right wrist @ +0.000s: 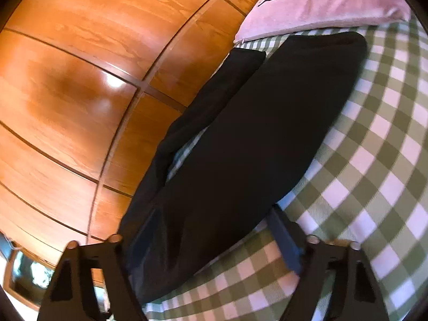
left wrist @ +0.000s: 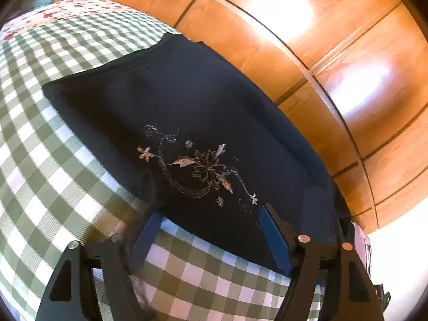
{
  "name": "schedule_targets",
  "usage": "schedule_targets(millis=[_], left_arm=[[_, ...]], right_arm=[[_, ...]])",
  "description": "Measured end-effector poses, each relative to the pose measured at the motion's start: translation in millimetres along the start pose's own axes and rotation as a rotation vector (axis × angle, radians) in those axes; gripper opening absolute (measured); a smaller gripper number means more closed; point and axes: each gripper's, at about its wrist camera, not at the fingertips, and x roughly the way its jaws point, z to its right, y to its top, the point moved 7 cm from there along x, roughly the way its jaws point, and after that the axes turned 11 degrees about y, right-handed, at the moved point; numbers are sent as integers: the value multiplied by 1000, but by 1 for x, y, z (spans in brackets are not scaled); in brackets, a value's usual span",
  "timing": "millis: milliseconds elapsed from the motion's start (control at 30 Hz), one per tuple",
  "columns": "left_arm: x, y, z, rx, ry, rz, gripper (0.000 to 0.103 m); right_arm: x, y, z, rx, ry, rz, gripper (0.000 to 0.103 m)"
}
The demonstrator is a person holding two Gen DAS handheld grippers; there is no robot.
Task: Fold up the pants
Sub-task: 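Lower both tools to the trouser hem and close on the leg ends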
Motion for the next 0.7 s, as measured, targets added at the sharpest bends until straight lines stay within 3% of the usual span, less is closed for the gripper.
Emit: schedule_targets(millis=[167, 300, 433, 500, 533, 567, 700], left_arm=[[2, 2, 6, 66, -52, 38, 84], [3, 8, 1, 30, -65, 64, 78], [6, 14, -4, -8, -61, 80, 64], [9, 17, -5, -16, -52, 83, 52], [12, 19, -6, -22, -39, 81, 40], [16, 20, -10, -33, -17, 76, 25], [21, 24, -18, -67, -34, 42, 12]], right_arm=[[7, 7, 11, 8, -11, -20, 51], [4, 10, 22, 83, 28, -29, 46], [6, 11, 21, 70, 60, -89, 46], [6, 11, 21, 65, 75, -87, 45], [5, 10, 21, 55, 76, -86, 43], [6, 9, 21, 39, 58, -93, 38], [9, 6, 24, -35, -37, -124, 14]])
